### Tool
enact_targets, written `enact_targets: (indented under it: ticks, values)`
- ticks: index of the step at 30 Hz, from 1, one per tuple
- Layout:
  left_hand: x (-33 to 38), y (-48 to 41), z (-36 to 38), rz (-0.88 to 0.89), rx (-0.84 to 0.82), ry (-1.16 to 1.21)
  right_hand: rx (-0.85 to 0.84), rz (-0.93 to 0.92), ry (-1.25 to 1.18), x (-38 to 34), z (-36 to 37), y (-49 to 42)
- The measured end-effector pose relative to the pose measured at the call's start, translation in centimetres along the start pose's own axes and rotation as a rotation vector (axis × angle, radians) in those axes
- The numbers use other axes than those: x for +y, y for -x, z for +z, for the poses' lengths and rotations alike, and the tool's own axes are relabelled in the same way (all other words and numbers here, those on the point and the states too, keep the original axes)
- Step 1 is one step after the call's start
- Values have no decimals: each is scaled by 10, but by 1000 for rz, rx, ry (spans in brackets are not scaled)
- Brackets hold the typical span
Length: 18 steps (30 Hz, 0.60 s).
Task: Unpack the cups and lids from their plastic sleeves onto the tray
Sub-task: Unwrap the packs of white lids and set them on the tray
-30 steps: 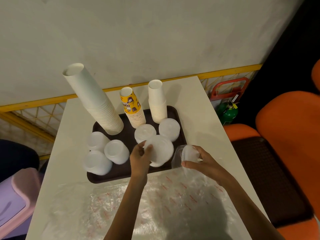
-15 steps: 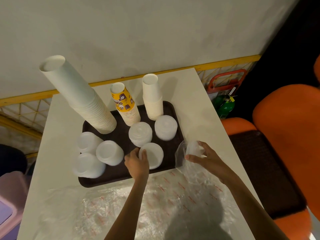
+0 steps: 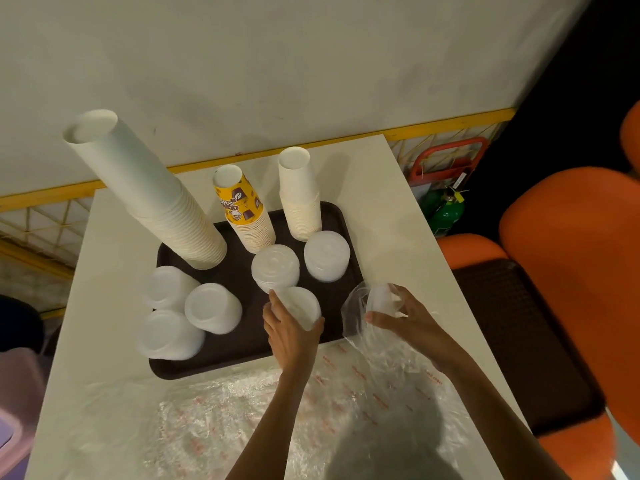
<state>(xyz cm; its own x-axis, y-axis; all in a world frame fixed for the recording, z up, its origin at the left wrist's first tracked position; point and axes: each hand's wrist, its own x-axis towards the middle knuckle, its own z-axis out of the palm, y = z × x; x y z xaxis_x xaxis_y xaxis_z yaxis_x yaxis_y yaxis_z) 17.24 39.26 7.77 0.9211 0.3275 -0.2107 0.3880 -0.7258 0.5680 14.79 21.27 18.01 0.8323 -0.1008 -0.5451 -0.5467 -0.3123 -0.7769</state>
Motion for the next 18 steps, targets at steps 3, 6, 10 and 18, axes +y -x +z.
enact_targets:
  ticks: [3,6,10,18]
  values:
    - [1,-2,1,4,6,-11,-5,5,-6,0,0,-1]
    - [-1,-3,2,17,-16,-12,-19,-11,-41,-1,2,-1]
    - [3,5,-9,-4,13,112,-35,-37,-37,-1,0,0]
    - [62,47,-93,325,152,769,-163,-172,-63,-8,5,9]
